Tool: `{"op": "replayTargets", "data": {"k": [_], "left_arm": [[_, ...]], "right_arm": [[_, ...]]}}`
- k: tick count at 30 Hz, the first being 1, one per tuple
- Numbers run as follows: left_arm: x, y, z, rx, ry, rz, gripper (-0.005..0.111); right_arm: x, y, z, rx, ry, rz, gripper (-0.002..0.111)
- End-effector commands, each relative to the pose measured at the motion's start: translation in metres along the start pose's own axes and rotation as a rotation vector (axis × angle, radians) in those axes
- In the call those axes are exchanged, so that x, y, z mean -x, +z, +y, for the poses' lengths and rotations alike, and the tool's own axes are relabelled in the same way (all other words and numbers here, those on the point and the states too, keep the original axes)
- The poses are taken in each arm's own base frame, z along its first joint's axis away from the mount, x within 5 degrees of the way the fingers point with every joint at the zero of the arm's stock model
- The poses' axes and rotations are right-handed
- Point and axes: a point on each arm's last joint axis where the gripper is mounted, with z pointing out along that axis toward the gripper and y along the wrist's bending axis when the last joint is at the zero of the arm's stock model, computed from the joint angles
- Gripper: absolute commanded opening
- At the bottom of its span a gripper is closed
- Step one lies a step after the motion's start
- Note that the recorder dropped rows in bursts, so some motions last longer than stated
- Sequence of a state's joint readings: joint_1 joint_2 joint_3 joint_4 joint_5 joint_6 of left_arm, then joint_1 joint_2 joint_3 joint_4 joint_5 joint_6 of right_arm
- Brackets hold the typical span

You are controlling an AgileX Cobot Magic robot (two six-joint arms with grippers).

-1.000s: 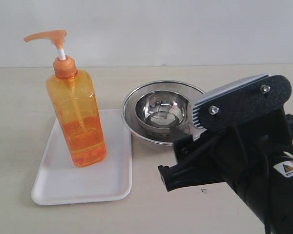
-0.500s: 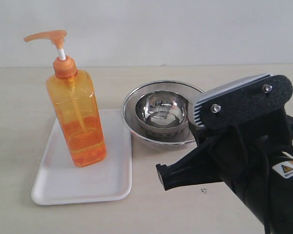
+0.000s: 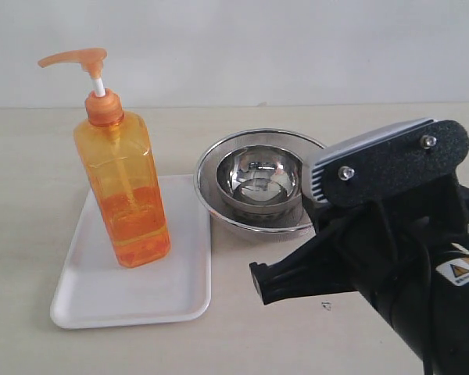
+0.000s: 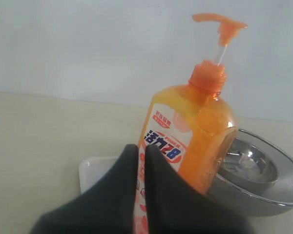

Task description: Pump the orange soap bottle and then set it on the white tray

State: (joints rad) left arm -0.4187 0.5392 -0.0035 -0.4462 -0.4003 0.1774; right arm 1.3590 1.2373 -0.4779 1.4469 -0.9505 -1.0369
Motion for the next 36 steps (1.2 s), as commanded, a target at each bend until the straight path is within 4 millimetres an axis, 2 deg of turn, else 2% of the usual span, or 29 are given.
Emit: {"op": "replayTargets", "data": {"k": [1,3,4,6,12,15,18,21,25,32,36], "left_arm": [[-0.001,-0.001,0.001,0.003,-0.003,-0.001,0.005],[-0.001,-0.001,0.001,0.003,-0.003,-0.001,0.005],[-0.001,-0.001,0.001,0.003,-0.003,-0.001,0.005],[-0.001,-0.001,0.001,0.003,-0.003,-0.001,0.005],[-0.001,-0.001,0.001,0.002,-0.001,-0.001,0.005],[-0.001,-0.001,0.001,0.002,-0.001,-0.001,0.005],[-0.001,-0.001,0.001,0.002,-0.001,-0.001,0.005],[-0.001,-0.001,0.001,0.002,-0.001,-0.001,0.005],[-0.001,-0.001,0.001,0.002,-0.001,-0.001,0.005],[-0.001,-0.001,0.001,0.002,-0.001,-0.001,0.005],[-0.001,-0.001,0.001,0.002,-0.001,-0.001,0.005]], "right_arm": [[0.004,-0.002,-0.003,-0.004,0.017,-0.018,0.005],[0.008,-0.004,-0.009,-0.041,-0.055,-0.049,0.005],[0.012,-0.005,-0.012,-0.059,-0.033,-0.078,0.005],[0.019,-0.004,-0.021,-0.064,0.051,-0.1,0.005],[0.038,-0.004,-0.058,0.101,0.273,-0.078,0.005],[0.046,-0.016,-0.082,0.17,0.331,-0.08,0.005],[0.047,-0.033,-0.108,0.145,0.387,-0.113,0.005],[0.036,-0.053,-0.127,0.069,0.426,-0.166,0.005],[0.013,-0.078,-0.142,-0.063,0.467,-0.244,0.005],[-0.031,-0.116,-0.14,-0.197,0.455,-0.458,0.005],[-0.042,-0.118,-0.138,-0.222,0.45,-0.485,0.005]]}}
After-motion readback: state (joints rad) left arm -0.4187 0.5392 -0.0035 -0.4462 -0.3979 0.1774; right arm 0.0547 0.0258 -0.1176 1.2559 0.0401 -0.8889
